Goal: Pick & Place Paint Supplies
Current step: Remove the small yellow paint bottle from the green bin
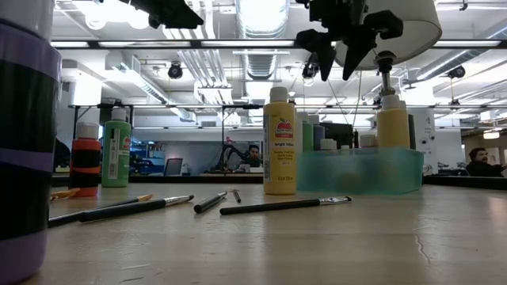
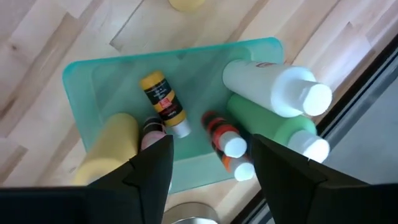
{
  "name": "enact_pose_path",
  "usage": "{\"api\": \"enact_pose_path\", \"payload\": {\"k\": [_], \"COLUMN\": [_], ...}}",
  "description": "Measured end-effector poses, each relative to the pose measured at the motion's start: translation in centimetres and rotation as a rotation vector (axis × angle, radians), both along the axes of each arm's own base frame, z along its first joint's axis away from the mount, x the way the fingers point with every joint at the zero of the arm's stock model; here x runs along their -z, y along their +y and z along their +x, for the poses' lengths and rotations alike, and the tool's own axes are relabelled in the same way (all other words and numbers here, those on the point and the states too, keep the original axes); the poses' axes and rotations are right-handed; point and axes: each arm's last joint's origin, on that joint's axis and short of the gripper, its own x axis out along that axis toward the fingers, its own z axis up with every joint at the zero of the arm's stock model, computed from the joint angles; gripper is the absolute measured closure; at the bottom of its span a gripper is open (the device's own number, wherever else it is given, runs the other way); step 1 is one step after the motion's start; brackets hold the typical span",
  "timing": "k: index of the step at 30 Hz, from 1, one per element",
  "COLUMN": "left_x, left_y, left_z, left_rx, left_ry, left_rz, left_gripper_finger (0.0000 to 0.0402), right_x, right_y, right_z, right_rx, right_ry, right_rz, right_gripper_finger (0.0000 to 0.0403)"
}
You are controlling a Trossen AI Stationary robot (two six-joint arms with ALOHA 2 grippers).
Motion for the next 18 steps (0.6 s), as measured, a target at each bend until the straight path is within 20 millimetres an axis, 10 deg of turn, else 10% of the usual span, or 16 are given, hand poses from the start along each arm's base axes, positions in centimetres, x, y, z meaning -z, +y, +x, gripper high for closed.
{"api": "enact_pose_path", "payload": {"k": [18], "left_x": [0.0], "left_y": [0.0], "left_z": [0.0], "left_rx": [0.0], "left_ry": [0.0], "left_rz": [0.0], "left_gripper_finger": [0.0149], "right_x": [5.9], "right_y": [1.9], "right_z": [0.5], "right_rx": [-0.042], "right_ry": [0.067], "right_rz": [0.07], "right_gripper_finger": [0.0234]}}
